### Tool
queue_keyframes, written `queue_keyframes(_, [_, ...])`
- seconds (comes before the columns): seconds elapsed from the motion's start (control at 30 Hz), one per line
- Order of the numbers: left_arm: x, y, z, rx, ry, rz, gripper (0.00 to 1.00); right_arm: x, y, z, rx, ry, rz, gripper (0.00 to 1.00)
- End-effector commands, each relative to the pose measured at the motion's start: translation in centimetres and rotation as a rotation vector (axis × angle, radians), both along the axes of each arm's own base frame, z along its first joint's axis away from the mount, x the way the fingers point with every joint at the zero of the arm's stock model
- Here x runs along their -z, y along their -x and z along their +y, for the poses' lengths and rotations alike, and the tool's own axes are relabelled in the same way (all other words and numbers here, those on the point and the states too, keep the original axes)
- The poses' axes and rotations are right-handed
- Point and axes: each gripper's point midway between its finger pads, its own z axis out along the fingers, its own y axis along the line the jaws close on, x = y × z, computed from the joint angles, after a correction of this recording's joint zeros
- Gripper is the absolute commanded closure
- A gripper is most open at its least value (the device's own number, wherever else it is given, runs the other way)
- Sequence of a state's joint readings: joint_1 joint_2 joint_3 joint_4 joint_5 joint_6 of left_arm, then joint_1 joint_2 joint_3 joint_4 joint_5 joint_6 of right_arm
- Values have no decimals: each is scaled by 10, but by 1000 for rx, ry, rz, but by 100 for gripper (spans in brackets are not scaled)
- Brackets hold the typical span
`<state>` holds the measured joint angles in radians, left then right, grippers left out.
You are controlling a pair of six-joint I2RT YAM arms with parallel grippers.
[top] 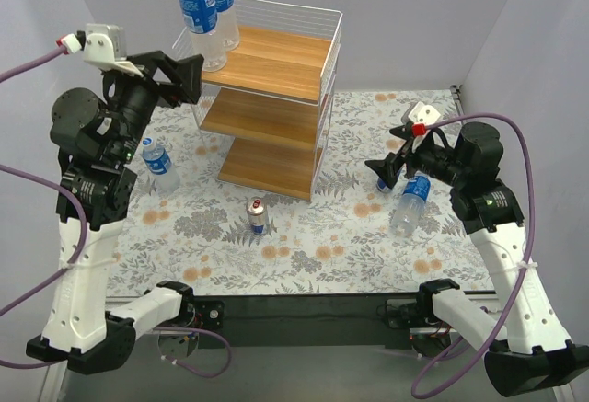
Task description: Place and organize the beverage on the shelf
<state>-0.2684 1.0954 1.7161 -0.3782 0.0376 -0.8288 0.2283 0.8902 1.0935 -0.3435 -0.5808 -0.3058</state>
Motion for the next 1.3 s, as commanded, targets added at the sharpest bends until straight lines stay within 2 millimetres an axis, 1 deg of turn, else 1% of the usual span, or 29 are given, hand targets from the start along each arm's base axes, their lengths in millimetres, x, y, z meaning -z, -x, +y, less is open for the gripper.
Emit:
queue_keyframes(0.0, [25, 18, 0, 34, 47, 64, 19, 10, 1, -1, -6, 20, 15, 2])
queue_keyframes(0.03, [42, 15, -2, 37, 49, 105, 19, 14, 0, -3, 12, 14, 38, 2])
queue_keyframes(0.1, [55, 16, -2, 41, 62, 136, 19, 21, -1, -6, 41, 10, 73, 2])
queue_keyframes(0.13, [57, 21, -2, 47, 67, 137, 19, 24, -3, -10, 75, 13, 85, 2])
queue_keyframes(0.17, [68, 19, -3, 46, 69, 163, 19, 31, -3, -13, 103, 3, 117, 2])
queue_keyframes(0.23, [77, 22, -3, 49, 73, 181, 19, 41, -9, -24, 193, 5, 155, 2])
queue_keyframes(0.3, [91, 21, -6, 60, 77, 216, 19, 54, -12, -35, 269, -8, 210, 2])
queue_keyframes(0.37, [100, 24, -9, 84, 81, 236, 19, 63, -15, -47, 348, -13, 246, 2])
queue_keyframes(0.4, [112, 22, -13, 96, 92, 268, 19, 71, -18, -56, 398, -31, 286, 2])
queue_keyframes(0.47, [122, 25, -19, 131, 96, 291, 19, 81, -20, -68, 456, -45, 327, 2])
queue_keyframes(0.5, [133, 26, -21, 143, 102, 312, 18, 88, -22, -80, 509, -58, 357, 2])
queue_keyframes(0.57, [142, 30, -27, 179, 127, 337, 18, 98, -25, -92, 571, -89, 415, 2])
queue_keyframes(0.6, [150, 33, -30, 197, 144, 357, 18, 106, -26, -108, 628, -113, 452, 2])
queue_keyframes(0.67, [160, 37, -35, 230, 156, 380, 18, 117, -27, -119, 667, -152, 518, 2])
queue_keyframes(0.7, [159, 44, -39, 263, 161, 374, 19, 122, -28, -135, 717, -180, 549, 2])
queue_keyframes(0.73, [171, 44, -41, 274, 166, 402, 18, 126, -27, -136, 720, -221, 595, 2])
queue_keyframes(0.8, [176, 50, -47, 316, 180, 414, 18, 143, -29, -153, 777, -259, 684, 2])
queue_keyframes(0.83, [182, 53, -49, 330, 181, 424, 18, 151, -28, -157, 800, -267, 733, 2])
queue_keyframes(0.87, [187, 54, -51, 342, 186, 435, 19, 169, -32, -162, 825, -274, 824, 2])
queue_keyframes(0.9, [186, 55, -52, 350, 187, 434, 18, 170, -32, -163, 829, -277, 825, 3])
queue_keyframes(0.93, [187, 55, -52, 353, 187, 434, 18, 182, -35, -164, 833, -269, 879, 3])
queue_keyframes(1.0, [190, 56, -54, 366, 190, 440, 18, 187, -41, -164, 818, -269, 907, 4])
queue_keyframes(1.03, [191, 56, -56, 375, 190, 442, 18, 198, -45, -165, 818, -267, 948, 5])
queue_keyframes(1.07, [193, 56, -57, 379, 190, 446, 18, 197, -51, -166, 817, -271, 953, 5])
queue_keyframes(1.1, [193, 56, -57, 381, 193, 447, 18, 202, -54, -168, 830, -275, 972, 5])
queue_keyframes(1.13, [194, 56, -58, 387, 194, 454, 18, 211, -57, -171, 848, -267, 997, 5])
queue_keyframes(1.2, [196, 55, -59, 393, 199, 464, 18, 214, -65, -175, 865, -274, 1009, 6])
queue_keyframes(1.23, [197, 57, -61, 404, 200, 467, 18, 223, -68, -175, 861, -277, 1044, 6])
queue_keyframes(1.27, [198, 59, -63, 419, 199, 471, 18, 226, -70, -175, 864, -283, 1063, 7])
